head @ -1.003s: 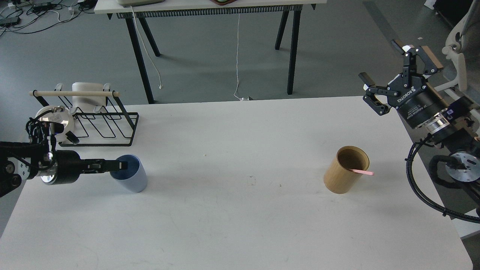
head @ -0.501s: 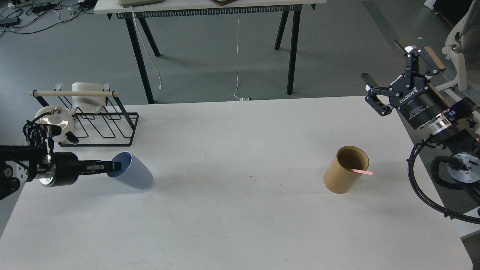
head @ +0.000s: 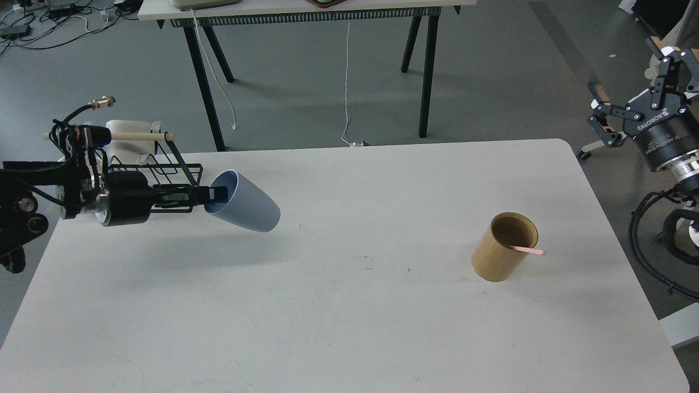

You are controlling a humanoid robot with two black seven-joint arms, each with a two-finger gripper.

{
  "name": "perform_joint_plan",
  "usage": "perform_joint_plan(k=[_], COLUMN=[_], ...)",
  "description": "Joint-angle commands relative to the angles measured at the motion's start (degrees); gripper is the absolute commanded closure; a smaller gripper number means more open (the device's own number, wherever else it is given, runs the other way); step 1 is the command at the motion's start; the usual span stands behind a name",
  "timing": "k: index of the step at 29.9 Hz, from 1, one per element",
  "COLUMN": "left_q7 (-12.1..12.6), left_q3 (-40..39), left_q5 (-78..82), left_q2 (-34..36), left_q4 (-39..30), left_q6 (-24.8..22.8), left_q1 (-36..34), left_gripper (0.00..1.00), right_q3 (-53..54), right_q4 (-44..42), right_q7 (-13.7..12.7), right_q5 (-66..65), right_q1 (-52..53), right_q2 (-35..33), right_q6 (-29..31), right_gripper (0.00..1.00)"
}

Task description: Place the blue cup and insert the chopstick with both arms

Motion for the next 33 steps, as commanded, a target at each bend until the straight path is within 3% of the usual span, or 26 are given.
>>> perform_joint_plan(k=[1,8,11,19,33], left_q7=[0.0,0.0,0.0,0.0,0.0], left_q3=[1.2,12.3,14.3,14.3,14.1], left_q5=[0.2,6.3,11.6,21.5,22.7], left_q2=[-8.0,-27.2,-32.1,-35.2,-35.2], left_q4=[5.1,20.6,26.1,28.4,28.0], left_q6=[-0.4,-0.1,-0.1,-0.1,-0.3], left_q1=[-3.0,-10.6,-11.4,-11.3,-10.6], left_gripper=[0.96,0.96,0.96,0.96,0.89], right_q3=[2.7,2.5,2.4,2.1,2.0], right_q4=[-6.7,-9.6,-10.4,-11.5,-11.6], right_q7=[0.0,0.0,0.0,0.0,0.0], right_q5=[0.1,0.1,0.1,0.1,0.1], right_q1=[0.5,0.7,0.6,0.0,-0.6], right_q2=[0.4,0.0,0.0,0.6,0.8], right_q6=[0.0,0.0,0.0,0.0,0.0], right_gripper=[0.01,0.01,0.01,0.01,0.01])
